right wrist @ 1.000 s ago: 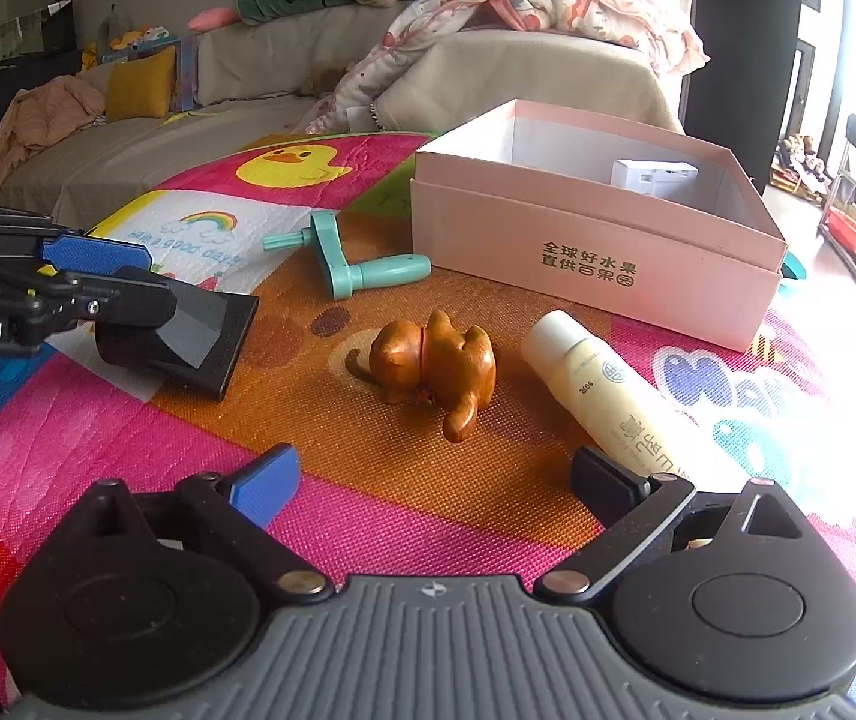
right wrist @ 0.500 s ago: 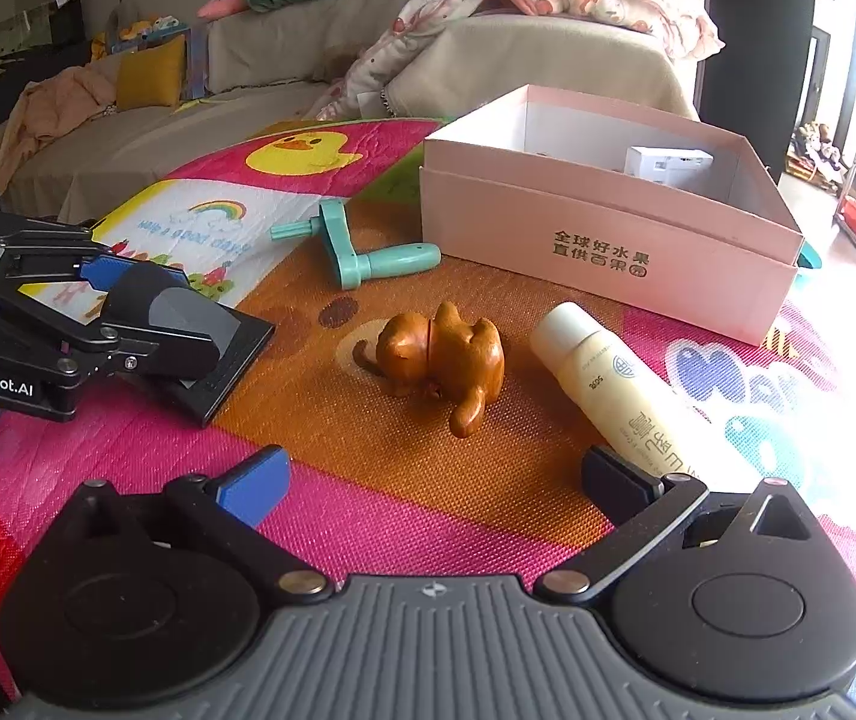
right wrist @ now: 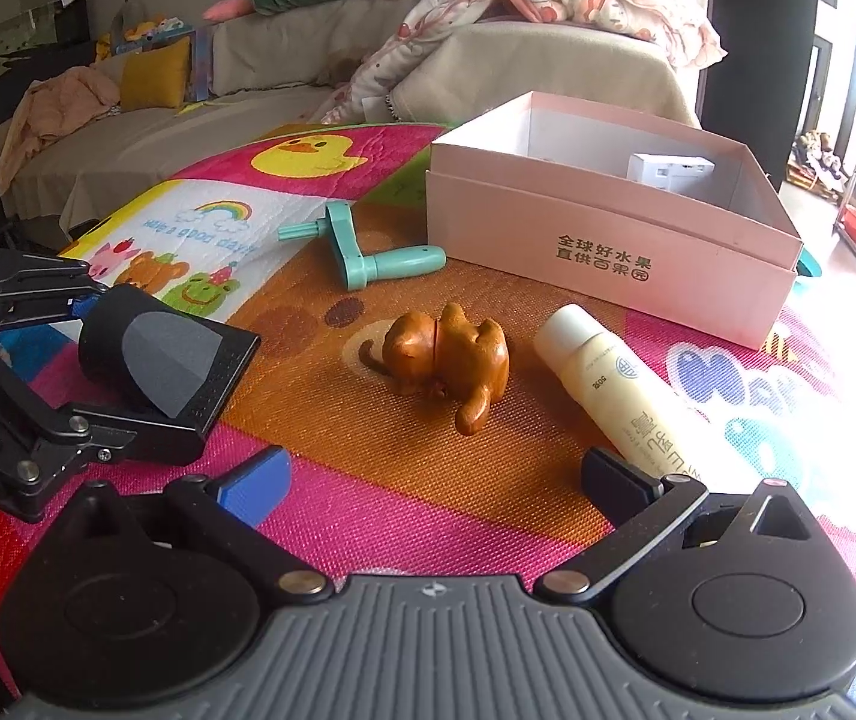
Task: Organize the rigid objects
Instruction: 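Grasp the black cylindrical nozzle with the left tool, then grasp the brown wooden dog toy with the right tool while the left tool lifts the nozzle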
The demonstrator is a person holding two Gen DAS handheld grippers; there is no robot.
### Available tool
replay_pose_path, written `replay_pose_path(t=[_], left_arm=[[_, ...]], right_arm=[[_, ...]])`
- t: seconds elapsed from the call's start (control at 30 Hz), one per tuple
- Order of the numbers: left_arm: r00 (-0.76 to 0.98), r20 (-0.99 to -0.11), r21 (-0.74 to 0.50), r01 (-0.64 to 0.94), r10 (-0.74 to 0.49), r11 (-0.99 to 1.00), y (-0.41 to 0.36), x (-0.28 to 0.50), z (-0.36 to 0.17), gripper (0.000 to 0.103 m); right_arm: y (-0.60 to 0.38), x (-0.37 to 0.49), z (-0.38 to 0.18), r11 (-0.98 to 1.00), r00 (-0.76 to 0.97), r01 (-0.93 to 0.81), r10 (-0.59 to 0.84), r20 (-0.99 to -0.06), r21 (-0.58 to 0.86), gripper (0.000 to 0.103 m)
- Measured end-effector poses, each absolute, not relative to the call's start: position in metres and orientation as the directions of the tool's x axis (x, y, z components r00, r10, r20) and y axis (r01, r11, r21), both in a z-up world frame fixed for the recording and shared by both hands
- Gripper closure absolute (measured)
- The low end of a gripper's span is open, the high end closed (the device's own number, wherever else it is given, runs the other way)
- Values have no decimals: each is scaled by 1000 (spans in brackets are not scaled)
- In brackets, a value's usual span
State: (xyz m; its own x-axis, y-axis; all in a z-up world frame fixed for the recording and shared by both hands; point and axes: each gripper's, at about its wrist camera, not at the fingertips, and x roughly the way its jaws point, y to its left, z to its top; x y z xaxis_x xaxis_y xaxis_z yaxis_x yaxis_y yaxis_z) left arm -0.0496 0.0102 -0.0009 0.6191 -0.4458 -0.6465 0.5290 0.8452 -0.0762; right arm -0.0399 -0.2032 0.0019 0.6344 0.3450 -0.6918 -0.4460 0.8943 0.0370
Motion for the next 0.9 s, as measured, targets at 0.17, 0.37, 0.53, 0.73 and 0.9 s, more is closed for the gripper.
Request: replay_pose_path(t=[0.17,0.37,0.53,0.73,0.9], left_arm=[[599,-668,32,616,-442,787,6,-60,-1,19],[587,-677,38,630,-443,776,11,-53,2,20],[624,-661,171,666,-417,726,7,-49,8,23],[513,-700,21,711,-498,703,0,-35,2,23],[529,-685,7,692,-500,722,0,-39,0,28]], right_arm=[[-203,-40,2,894,634,-447,346,-692,37,0],[-204,-39,2,894,634,-447,345,-692,37,0],[-204,-39,2,894,634,-447,345,-692,37,0],[-202,-38,4,906,653,-423,327,-683,28,10],[-193,-21,6,918,678,-394,317,-663,36,26]])
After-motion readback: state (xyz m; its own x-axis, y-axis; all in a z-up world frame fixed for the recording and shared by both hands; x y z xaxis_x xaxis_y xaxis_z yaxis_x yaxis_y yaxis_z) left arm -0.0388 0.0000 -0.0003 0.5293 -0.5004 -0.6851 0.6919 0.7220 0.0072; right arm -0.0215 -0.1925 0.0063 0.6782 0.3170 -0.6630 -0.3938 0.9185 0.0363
